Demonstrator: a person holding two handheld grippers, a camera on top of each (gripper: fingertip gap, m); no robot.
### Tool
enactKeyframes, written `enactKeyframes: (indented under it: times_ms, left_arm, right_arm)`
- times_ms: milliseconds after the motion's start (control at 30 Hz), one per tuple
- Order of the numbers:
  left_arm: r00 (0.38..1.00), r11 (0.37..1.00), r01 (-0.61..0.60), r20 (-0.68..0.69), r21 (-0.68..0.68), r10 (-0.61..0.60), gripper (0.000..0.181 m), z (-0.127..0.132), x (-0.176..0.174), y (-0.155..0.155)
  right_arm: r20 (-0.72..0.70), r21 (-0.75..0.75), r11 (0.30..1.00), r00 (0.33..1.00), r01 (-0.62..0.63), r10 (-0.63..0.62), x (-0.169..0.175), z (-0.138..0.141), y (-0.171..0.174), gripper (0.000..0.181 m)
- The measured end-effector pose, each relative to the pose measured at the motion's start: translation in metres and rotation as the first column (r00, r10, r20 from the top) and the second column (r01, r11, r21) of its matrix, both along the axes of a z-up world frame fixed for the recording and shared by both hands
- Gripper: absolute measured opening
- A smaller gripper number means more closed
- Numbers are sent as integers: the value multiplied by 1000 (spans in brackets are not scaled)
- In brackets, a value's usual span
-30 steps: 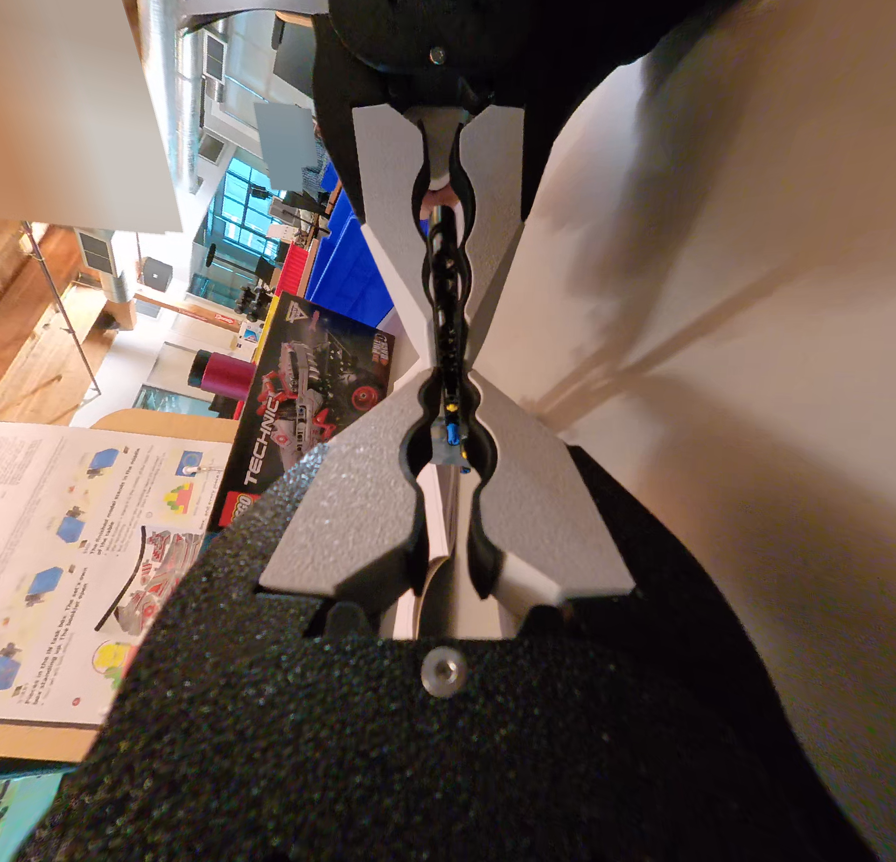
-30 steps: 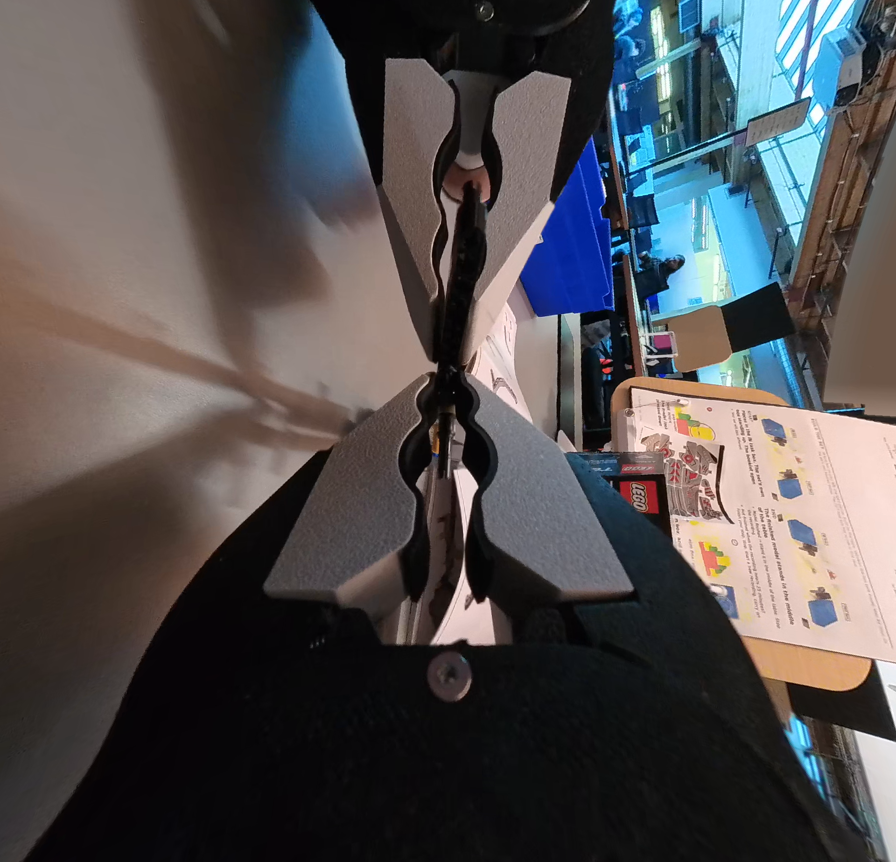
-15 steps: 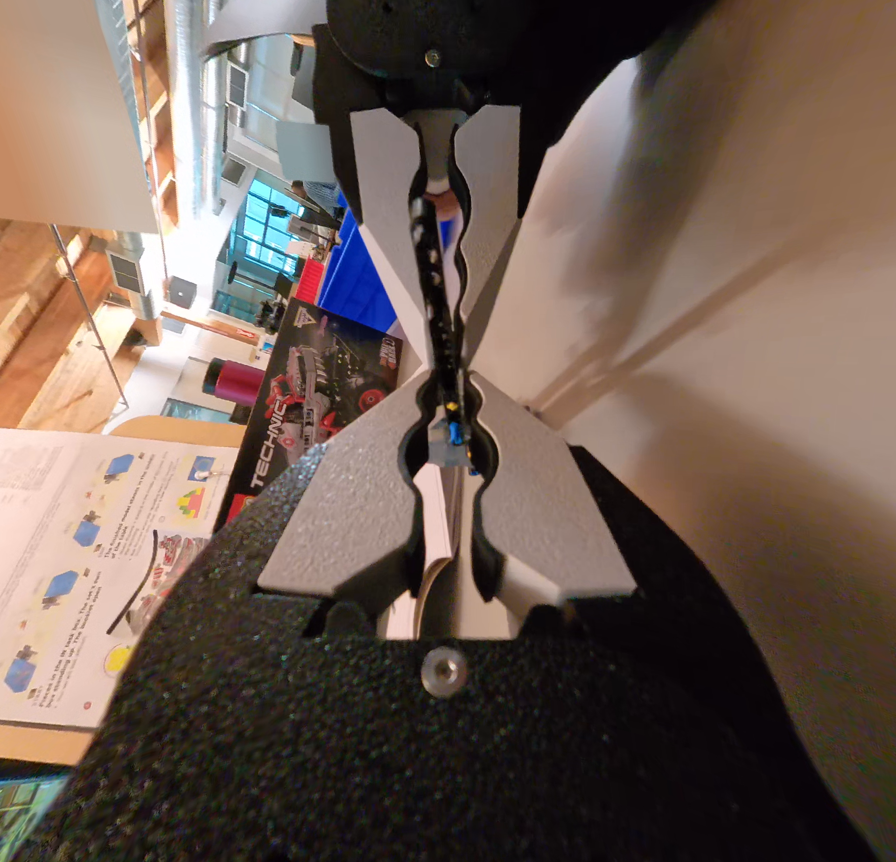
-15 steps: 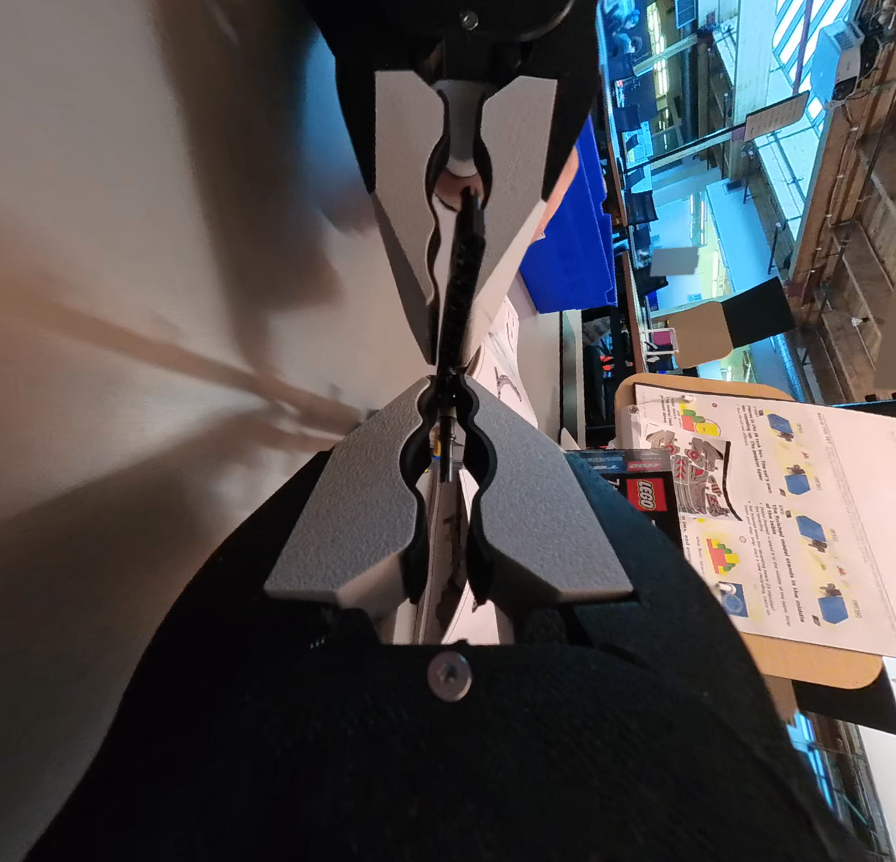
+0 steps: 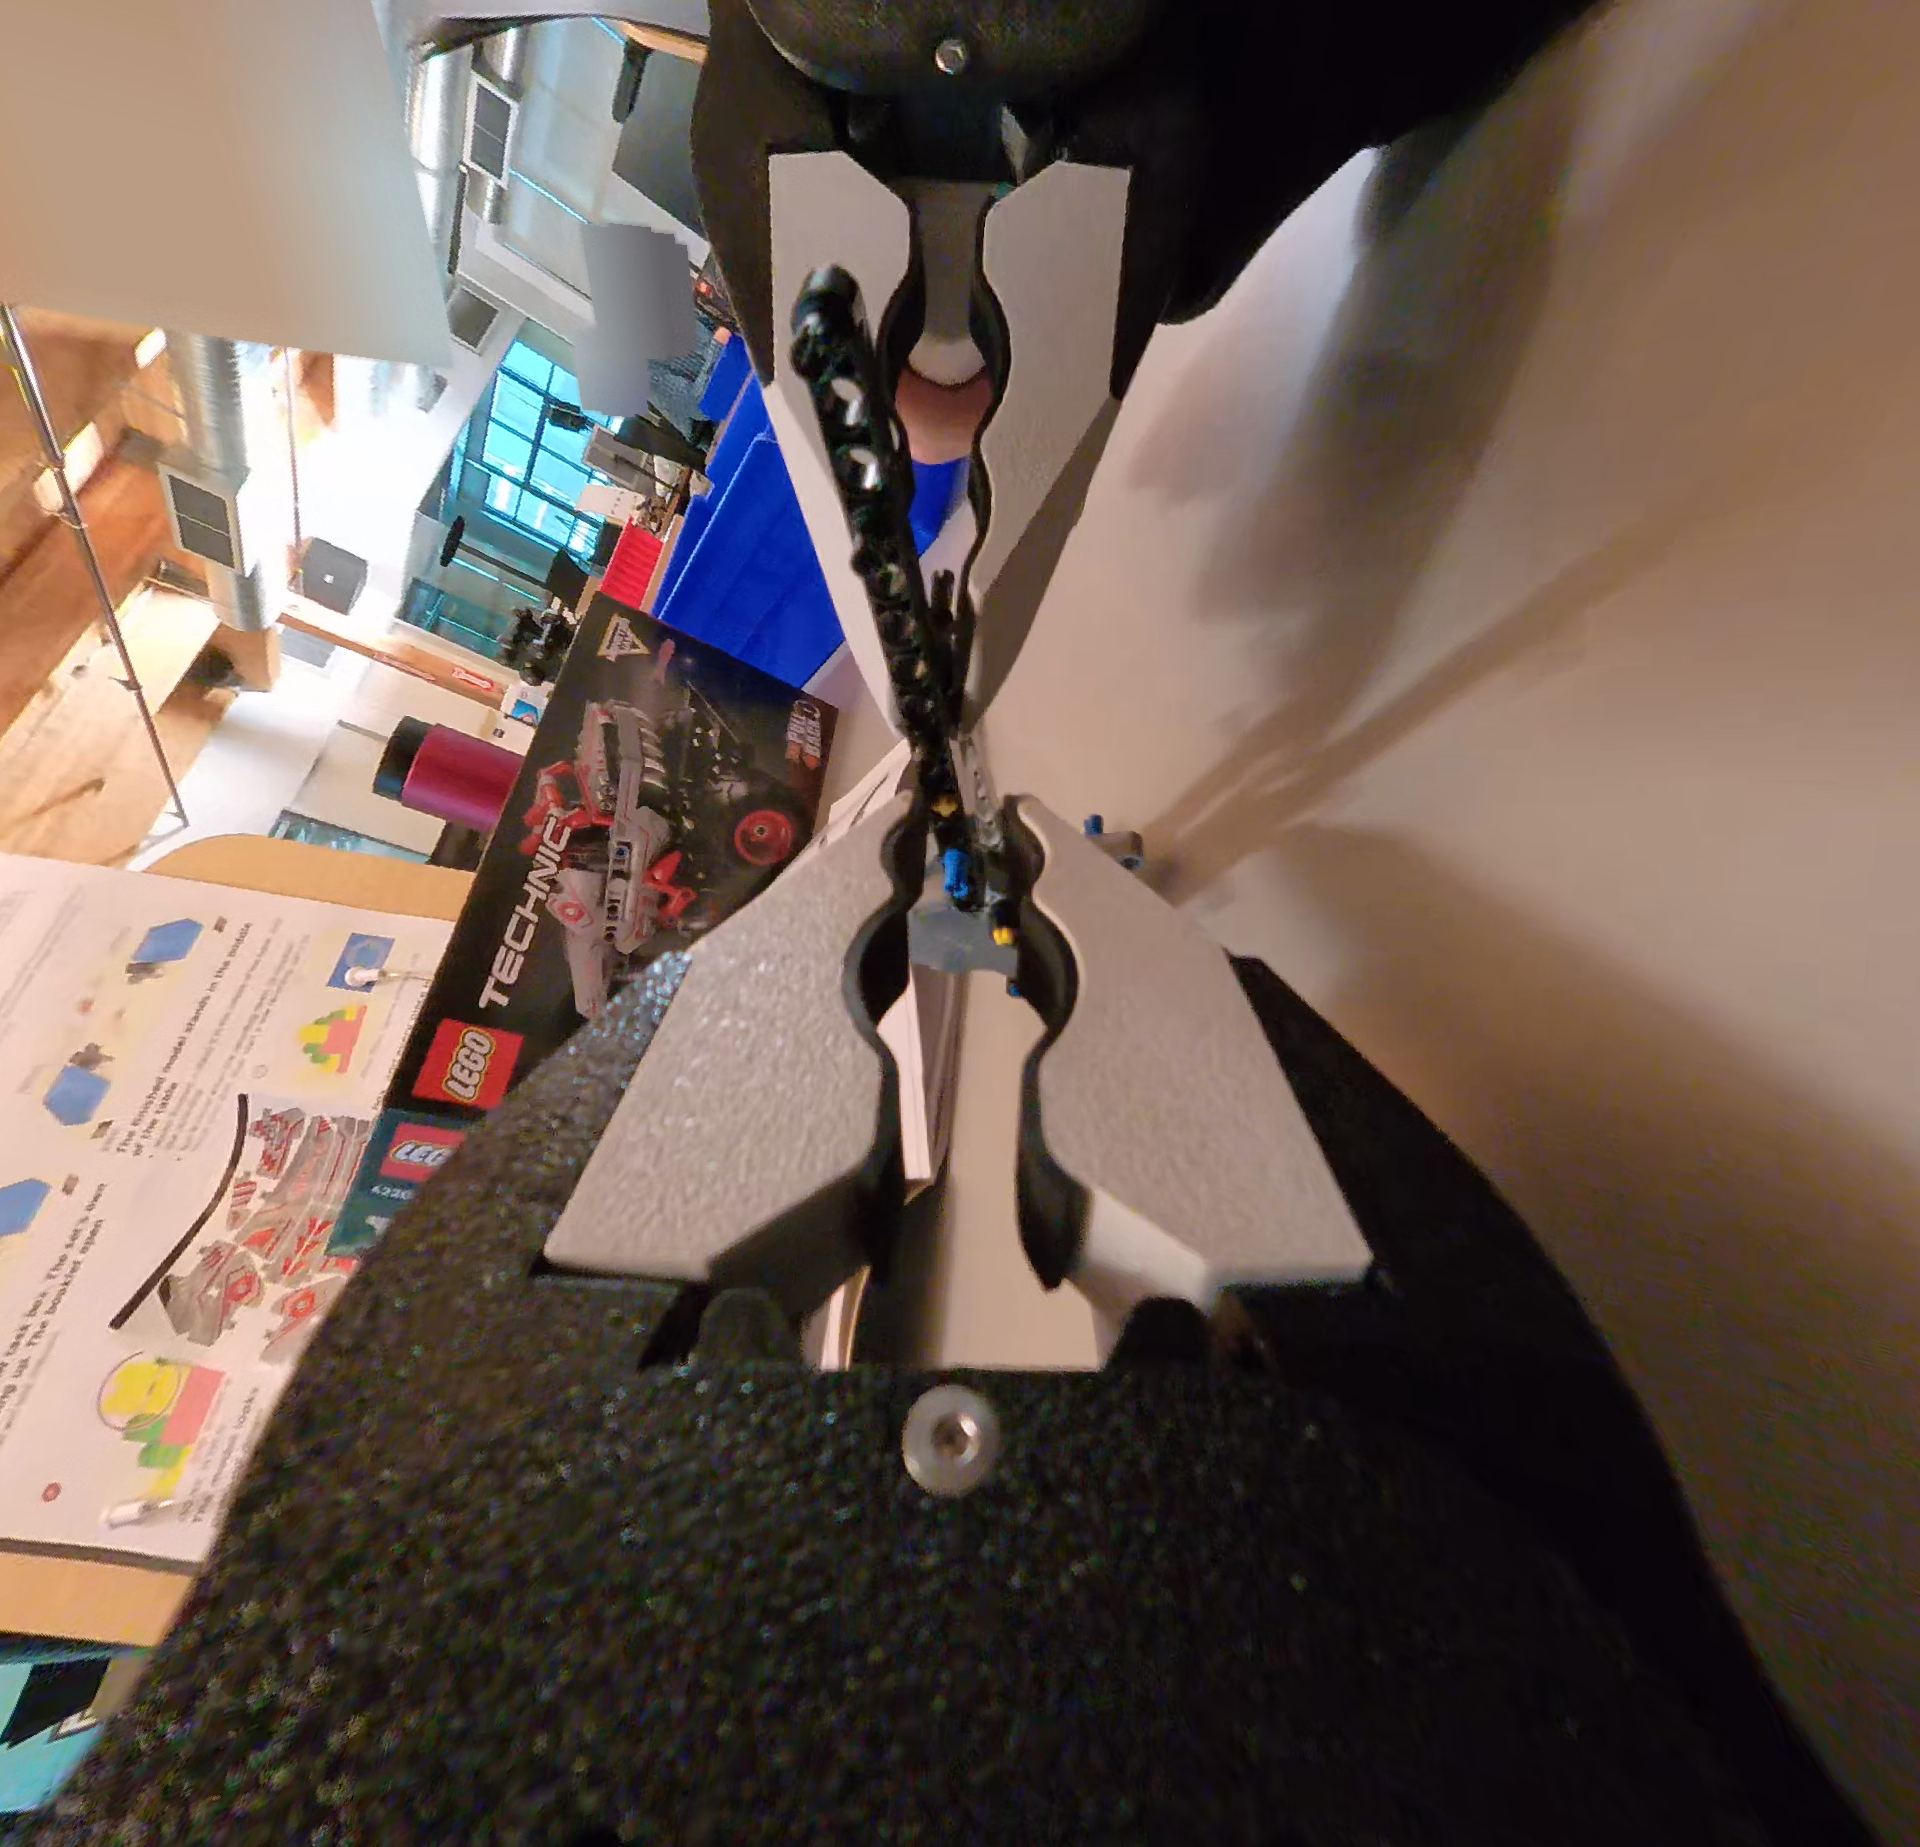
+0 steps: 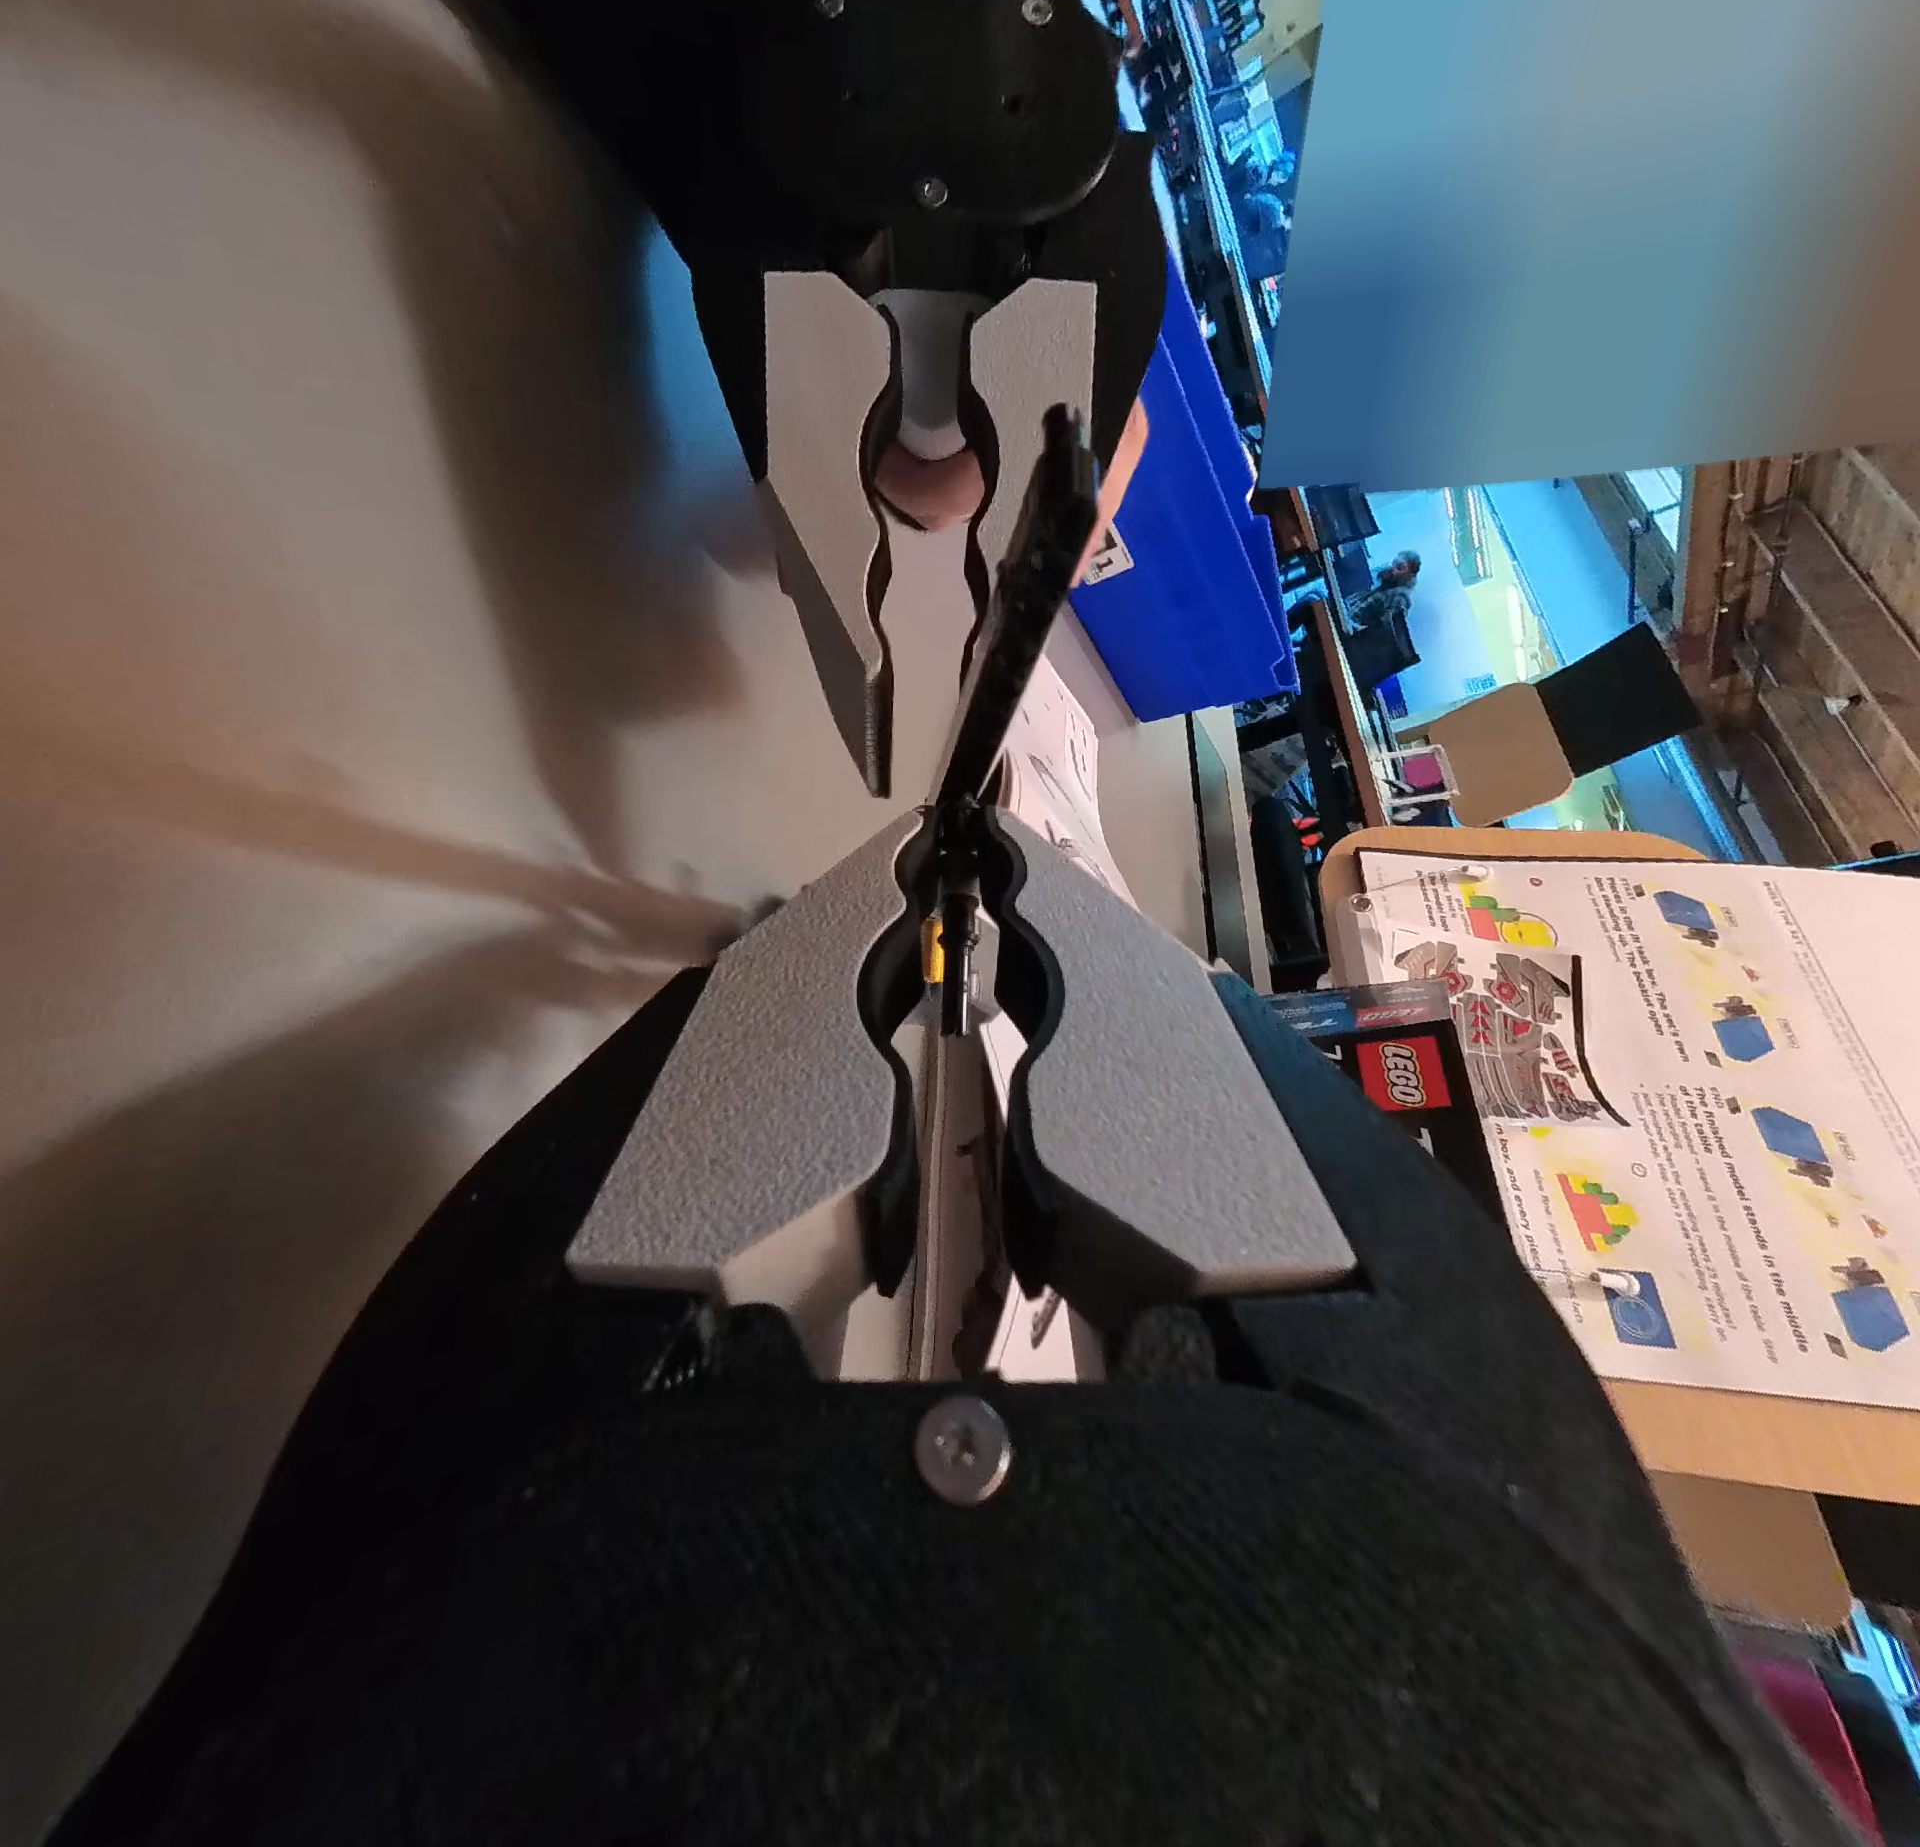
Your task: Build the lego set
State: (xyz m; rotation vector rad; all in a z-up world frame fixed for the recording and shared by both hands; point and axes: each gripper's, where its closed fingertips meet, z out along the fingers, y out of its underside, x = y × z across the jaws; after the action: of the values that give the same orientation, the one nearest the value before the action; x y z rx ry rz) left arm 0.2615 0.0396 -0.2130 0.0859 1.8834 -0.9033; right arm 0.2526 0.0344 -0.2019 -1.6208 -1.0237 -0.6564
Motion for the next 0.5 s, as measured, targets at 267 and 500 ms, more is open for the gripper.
enactKeyframes:
  times_ms: [267, 500]
  left_arm:
    - [1000, 1000, 18, -8, -10, -18, 16, 2, -2, 0]
    - [1000, 999, 14, -27, -32, -15, 5, 1, -2, -5]
  right_arm:
    - [13, 15, 1000, 1000, -22, 21, -5, 0, 2, 4]
    - [60, 25, 999, 998, -22, 21, -9, -2, 4, 5]
